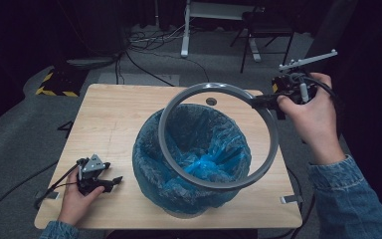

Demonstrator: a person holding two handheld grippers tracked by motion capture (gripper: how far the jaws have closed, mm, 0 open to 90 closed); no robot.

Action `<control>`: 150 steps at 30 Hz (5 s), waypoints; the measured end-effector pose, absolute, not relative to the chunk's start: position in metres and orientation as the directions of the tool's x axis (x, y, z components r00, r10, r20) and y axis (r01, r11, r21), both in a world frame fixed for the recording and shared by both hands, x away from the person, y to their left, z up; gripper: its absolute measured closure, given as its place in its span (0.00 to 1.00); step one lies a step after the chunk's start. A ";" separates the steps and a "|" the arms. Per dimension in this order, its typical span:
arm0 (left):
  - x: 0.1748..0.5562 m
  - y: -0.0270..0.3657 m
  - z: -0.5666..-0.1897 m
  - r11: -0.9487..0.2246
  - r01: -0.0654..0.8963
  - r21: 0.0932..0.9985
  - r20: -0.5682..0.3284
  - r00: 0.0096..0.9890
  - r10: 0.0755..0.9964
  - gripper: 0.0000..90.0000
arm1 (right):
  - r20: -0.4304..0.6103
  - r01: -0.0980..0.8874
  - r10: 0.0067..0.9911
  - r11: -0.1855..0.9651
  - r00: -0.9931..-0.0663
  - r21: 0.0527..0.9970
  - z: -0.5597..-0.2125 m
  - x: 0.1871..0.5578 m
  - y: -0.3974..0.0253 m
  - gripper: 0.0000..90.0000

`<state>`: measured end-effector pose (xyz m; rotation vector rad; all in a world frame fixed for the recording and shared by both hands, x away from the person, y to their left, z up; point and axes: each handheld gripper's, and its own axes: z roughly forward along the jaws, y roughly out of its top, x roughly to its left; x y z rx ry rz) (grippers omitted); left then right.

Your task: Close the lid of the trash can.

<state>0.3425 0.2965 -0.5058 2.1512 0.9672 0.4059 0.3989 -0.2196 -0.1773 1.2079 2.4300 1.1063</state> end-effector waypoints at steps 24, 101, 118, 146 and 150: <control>0.343 0.297 -0.506 -0.454 0.513 0.728 -0.011 0.670 0.742 0.29 | 0.154 0.588 0.681 0.469 -0.716 0.659 -0.213 0.409 -0.164 0.87; 0.342 0.296 -0.506 -0.451 0.514 0.730 -0.012 0.669 0.743 0.29 | 0.047 0.244 0.561 0.281 -0.826 0.928 -0.267 0.352 -0.225 0.32; 0.342 0.296 -0.506 -0.450 0.514 0.730 -0.013 0.669 0.743 0.29 | 0.014 0.178 0.581 0.227 -0.814 0.957 -0.254 0.346 -0.242 0.33; 0.342 0.296 -0.506 -0.451 0.514 0.730 -0.012 0.669 0.743 0.29 | -0.021 0.281 0.716 0.301 -0.698 0.911 -0.306 0.346 -0.304 0.33; 0.342 0.296 -0.506 -0.451 0.514 0.730 -0.012 0.669 0.743 0.29 | -0.012 0.306 0.726 0.305 -0.688 0.902 -0.319 0.346 -0.310 0.32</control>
